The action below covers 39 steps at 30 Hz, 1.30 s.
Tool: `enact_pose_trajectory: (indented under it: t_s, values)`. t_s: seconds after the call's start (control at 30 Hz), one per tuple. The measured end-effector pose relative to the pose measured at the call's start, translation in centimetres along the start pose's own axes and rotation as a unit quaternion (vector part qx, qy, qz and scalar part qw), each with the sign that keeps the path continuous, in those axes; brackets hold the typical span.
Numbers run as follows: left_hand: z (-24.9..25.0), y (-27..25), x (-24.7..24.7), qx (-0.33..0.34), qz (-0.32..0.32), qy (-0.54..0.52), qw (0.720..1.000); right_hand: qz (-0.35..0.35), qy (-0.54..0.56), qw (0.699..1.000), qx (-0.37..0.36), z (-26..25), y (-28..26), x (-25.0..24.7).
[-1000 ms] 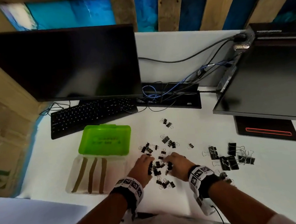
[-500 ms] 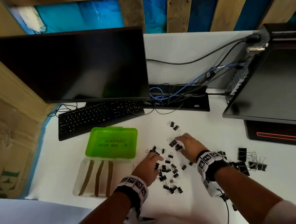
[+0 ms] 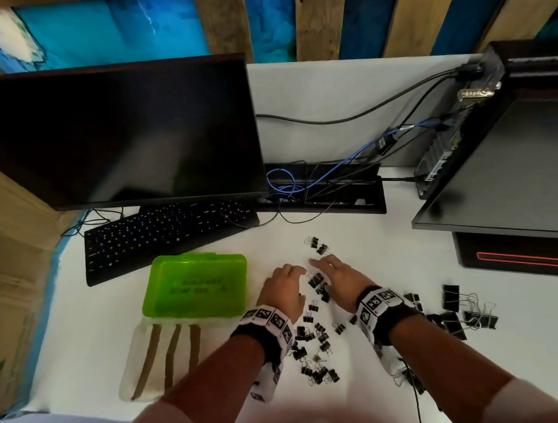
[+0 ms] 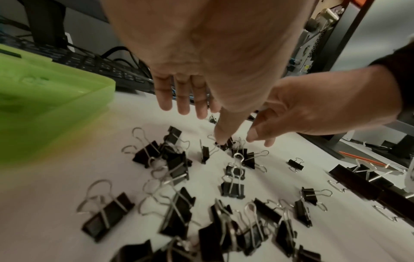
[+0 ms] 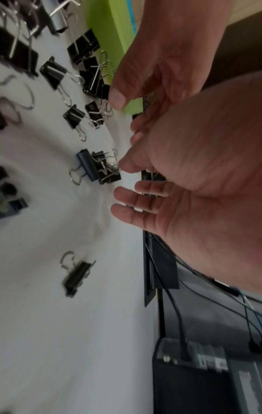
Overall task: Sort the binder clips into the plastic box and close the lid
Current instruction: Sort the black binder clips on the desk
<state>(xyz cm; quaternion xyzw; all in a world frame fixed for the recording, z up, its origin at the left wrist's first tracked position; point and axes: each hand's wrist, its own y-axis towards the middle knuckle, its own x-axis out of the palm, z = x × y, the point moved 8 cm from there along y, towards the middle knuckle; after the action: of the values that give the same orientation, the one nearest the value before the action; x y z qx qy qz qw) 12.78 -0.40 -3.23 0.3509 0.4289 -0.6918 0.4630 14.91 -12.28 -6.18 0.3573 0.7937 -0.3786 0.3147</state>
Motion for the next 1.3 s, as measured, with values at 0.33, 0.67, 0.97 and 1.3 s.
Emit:
enact_pose_trajectory:
  t_s: [0.33, 0.67, 0.97, 1.3]
  values:
    - [-3.8, 0.0, 1.8, -0.085, -0.068, -0.069, 0.992, 0.041, -0.004, 0.999, -0.023, -0.7, 2.1, -0.1]
    - [-3.6, -0.8, 1.9, -0.055, -0.058, -0.122, 0.989, 0.091, 0.130, 0.986, 0.052, 2.4, -5.2, -4.6]
    - [-3.6, -2.8, 1.8, -0.057, -0.045, -0.181, 0.981, -0.049, -0.003, 0.993, 0.109, 4.8, -10.3, -1.5]
    - [-4.3, -4.1, 1.7, -0.039, -0.012, -0.138, 0.990, -0.049, -0.098, 0.990, 0.094, 3.1, -9.4, -1.9]
